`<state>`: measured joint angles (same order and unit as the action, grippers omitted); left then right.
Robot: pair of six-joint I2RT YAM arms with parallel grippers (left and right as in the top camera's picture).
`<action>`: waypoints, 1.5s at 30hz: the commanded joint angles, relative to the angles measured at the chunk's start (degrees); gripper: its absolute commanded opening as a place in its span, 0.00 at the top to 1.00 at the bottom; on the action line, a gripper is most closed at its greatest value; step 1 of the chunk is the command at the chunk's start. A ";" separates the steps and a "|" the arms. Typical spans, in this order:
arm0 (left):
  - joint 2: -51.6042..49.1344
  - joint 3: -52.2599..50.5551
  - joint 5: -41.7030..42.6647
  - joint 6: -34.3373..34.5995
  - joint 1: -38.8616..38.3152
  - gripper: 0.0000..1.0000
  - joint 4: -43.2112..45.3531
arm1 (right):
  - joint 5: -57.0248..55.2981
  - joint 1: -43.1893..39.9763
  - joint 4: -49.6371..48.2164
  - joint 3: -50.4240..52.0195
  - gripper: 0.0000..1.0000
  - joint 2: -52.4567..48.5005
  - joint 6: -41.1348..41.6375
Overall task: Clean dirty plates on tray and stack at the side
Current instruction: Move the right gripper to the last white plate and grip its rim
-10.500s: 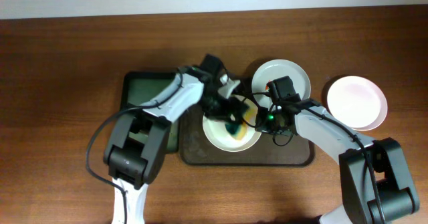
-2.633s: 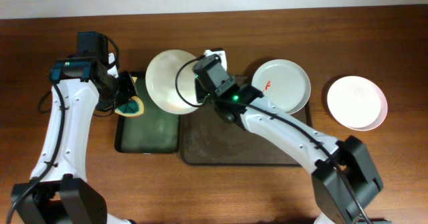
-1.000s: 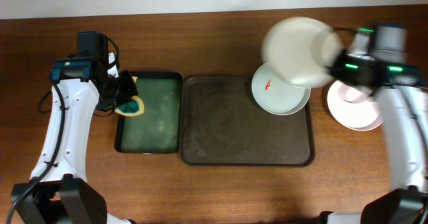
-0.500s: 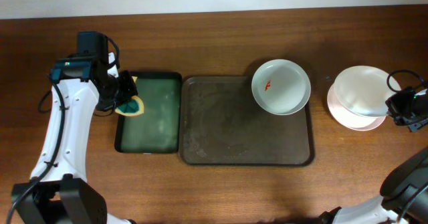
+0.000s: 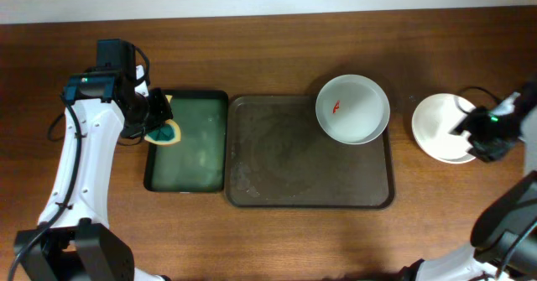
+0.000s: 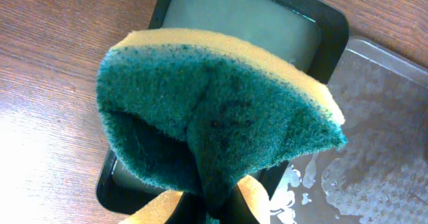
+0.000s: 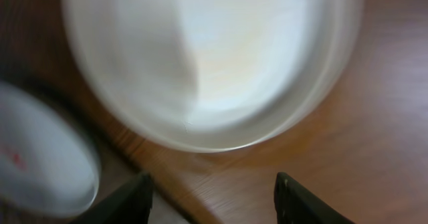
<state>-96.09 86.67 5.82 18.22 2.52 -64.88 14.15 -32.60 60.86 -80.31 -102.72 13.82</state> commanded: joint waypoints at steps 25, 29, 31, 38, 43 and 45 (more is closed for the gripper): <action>1.36 0.42 -3.69 -1.18 -7.08 1.00 -0.50 | -7.56 26.97 -14.05 0.07 0.72 -11.15 -1.55; 1.33 0.42 -3.72 -1.18 -7.69 1.00 -0.48 | -7.54 26.97 -14.08 0.00 0.87 -11.08 -1.55; 1.36 0.42 -3.72 -1.18 -7.67 1.00 -0.46 | -7.10 26.99 -13.75 0.00 0.96 -11.08 -1.57; 1.36 0.42 -3.74 -1.18 -7.67 1.00 0.11 | -6.91 27.34 -11.98 0.00 0.68 -11.08 -1.57; 1.33 0.42 -3.72 -1.18 -7.67 1.00 -0.15 | -6.93 27.34 -12.50 0.17 0.73 -11.13 -1.53; 1.33 0.42 -3.74 -1.18 -7.67 1.00 -0.13 | -6.93 27.34 -12.44 0.24 0.76 -11.13 -1.53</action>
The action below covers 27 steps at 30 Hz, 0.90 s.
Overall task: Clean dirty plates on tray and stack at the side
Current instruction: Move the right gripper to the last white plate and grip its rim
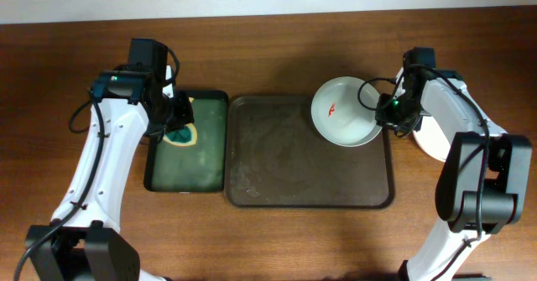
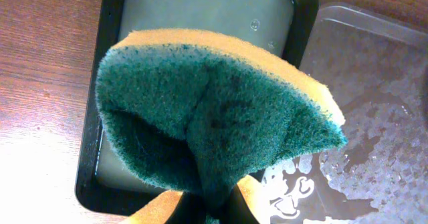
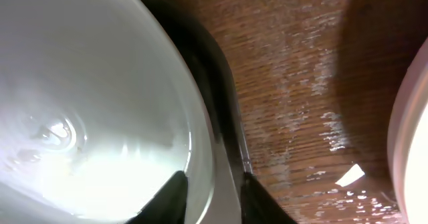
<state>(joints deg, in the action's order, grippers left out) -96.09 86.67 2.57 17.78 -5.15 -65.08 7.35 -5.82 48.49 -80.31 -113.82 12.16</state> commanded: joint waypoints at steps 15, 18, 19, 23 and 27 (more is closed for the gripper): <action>1.36 0.42 -0.48 -0.94 0.00 1.00 0.09 | 1.01 0.74 -2.08 2.97 0.78 -0.02 0.76; 1.36 0.42 -0.48 -0.94 0.00 1.00 0.13 | 1.33 0.74 -5.05 5.05 0.85 -0.02 0.79; 1.36 0.42 -0.50 -0.94 0.00 1.00 0.13 | 1.90 0.74 -5.18 5.05 0.93 -0.02 0.76; 1.36 0.42 -1.03 -2.80 -0.02 1.00 0.26 | 9.11 0.74 -4.09 4.22 0.96 0.81 0.70; 1.36 0.44 -0.31 -3.37 -0.09 1.00 0.02 | 11.50 1.14 0.48 4.22 0.96 2.71 0.46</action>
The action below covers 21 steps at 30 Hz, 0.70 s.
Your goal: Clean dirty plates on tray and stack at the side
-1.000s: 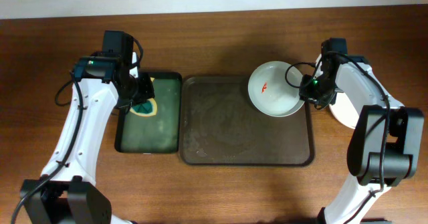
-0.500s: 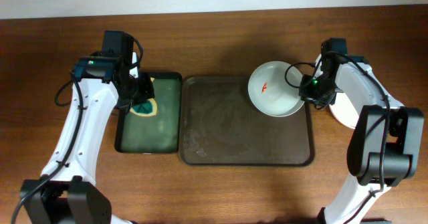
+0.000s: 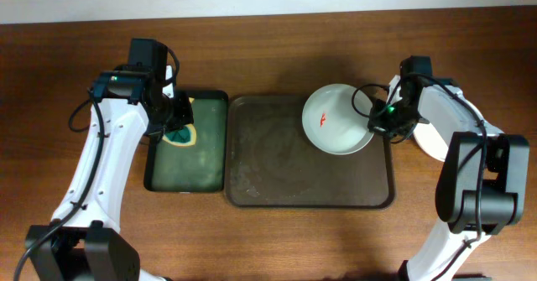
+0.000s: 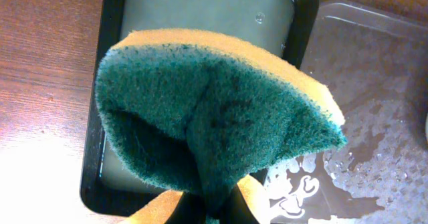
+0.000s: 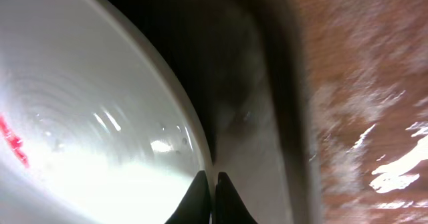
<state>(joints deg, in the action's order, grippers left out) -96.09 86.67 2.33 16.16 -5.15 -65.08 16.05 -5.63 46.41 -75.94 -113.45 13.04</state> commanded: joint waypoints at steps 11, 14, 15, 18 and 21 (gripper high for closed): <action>1.18 1.25 5.64 -6.10 -6.43 1.00 -1.75 | 2.56 9.16 9.07 0.92 0.96 2.34 -0.07; -0.13 4.07 6.99 -6.51 -9.62 1.00 -3.98 | 2.60 11.43 9.07 1.84 0.89 2.34 1.40; -0.39 4.50 7.80 -6.51 -10.21 1.00 -4.00 | 2.62 11.72 8.87 2.14 0.84 2.34 1.49; -1.62 4.76 12.02 -6.45 -12.50 1.00 -3.08 | 2.60 12.13 7.61 3.58 0.77 2.34 1.60; -4.20 4.79 15.28 -6.40 -14.51 1.00 -1.40 | 2.64 11.98 4.85 4.17 0.77 2.34 1.33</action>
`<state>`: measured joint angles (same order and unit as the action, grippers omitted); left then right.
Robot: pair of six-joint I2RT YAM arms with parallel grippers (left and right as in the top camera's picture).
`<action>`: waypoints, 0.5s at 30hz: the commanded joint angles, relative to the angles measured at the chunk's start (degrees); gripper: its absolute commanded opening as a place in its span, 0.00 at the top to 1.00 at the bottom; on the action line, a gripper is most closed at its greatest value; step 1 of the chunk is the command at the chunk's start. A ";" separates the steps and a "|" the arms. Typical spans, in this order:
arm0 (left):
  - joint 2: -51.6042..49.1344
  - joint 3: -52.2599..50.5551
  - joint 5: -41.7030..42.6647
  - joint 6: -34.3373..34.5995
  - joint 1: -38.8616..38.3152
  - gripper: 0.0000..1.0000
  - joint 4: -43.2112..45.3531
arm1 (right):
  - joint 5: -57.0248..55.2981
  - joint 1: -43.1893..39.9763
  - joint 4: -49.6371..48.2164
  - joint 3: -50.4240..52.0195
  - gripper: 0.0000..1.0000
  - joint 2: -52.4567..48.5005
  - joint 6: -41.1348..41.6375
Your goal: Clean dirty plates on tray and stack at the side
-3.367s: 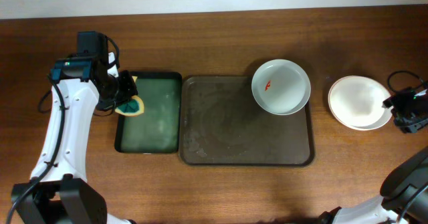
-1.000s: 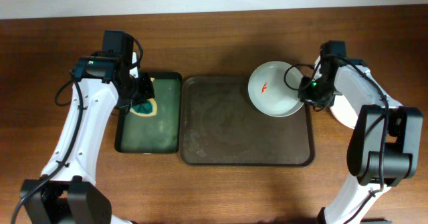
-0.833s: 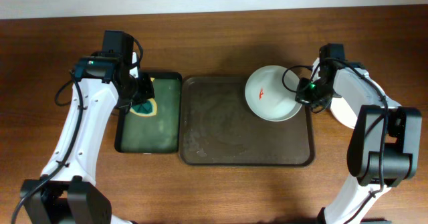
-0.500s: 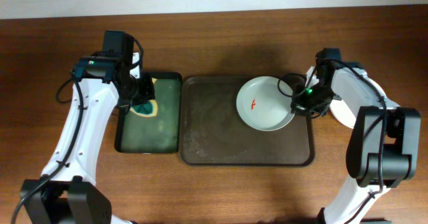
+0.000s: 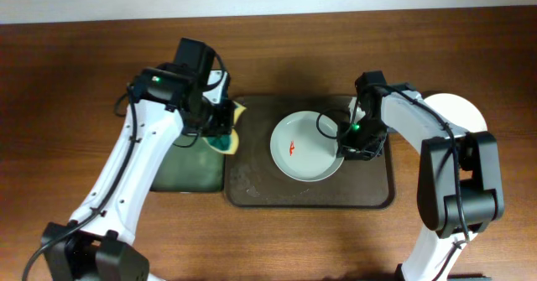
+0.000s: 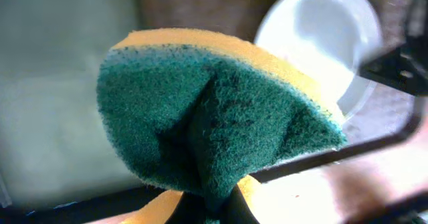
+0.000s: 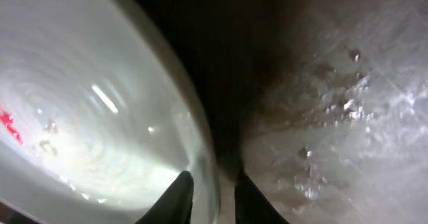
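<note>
A white plate [image 5: 306,151] with a red smear lies in the middle of the brown tray [image 5: 252,184]; it also shows in the left wrist view [image 6: 314,43] and the right wrist view [image 7: 87,117]. My right gripper [image 5: 346,141] stands at the plate's right rim, and its fingers [image 7: 182,192] straddle the rim, open with a gap on either side. My left gripper [image 5: 220,130] is shut on a folded green and yellow sponge [image 6: 214,117], which hangs over the tray's left edge, just left of the plate.
A dark basin of greenish water [image 5: 189,172] sits left of the tray, under my left arm. A stack of clean white plates [image 5: 461,113] stands on the wooden table right of the tray, partly behind my right arm. The tray's floor is wet.
The plate has gone from the tray's right part to its middle. My right gripper, then pinched on the rim, now straddles it open. My left gripper has moved the sponge from the basin to the tray's left edge.
First my right gripper was open over the clean stack while the left held the sponge at the basin. Then the right fingers stood around the dirty plate's rim at the tray's back right corner, then shut on it. Now the plate lies mid-tray with the sponge beside it.
</note>
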<state>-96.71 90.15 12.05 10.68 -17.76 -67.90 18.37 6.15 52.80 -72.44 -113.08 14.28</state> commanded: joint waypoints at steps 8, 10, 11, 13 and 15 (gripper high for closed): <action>-9.90 1.29 11.04 2.95 -4.00 1.00 8.76 | 8.46 -3.19 -5.49 -0.63 0.69 1.99 -6.99; -10.49 1.29 14.03 2.97 -4.00 1.00 10.51 | 8.48 -5.03 -4.55 -0.63 0.67 1.99 -7.58; -10.93 1.29 15.28 2.97 -4.13 1.00 11.61 | 8.48 -5.90 -3.76 -0.59 0.67 1.99 -8.59; -11.80 1.29 15.37 2.97 -4.72 1.00 12.92 | 9.64 -6.51 -3.41 -0.46 0.67 1.99 -10.36; -12.85 1.29 15.34 2.99 -5.38 1.00 13.35 | 11.04 -6.54 -3.37 -0.15 0.67 1.99 -11.10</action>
<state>-107.50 90.35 24.05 13.10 -22.04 -55.20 26.26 -0.36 49.30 -72.20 -112.77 6.15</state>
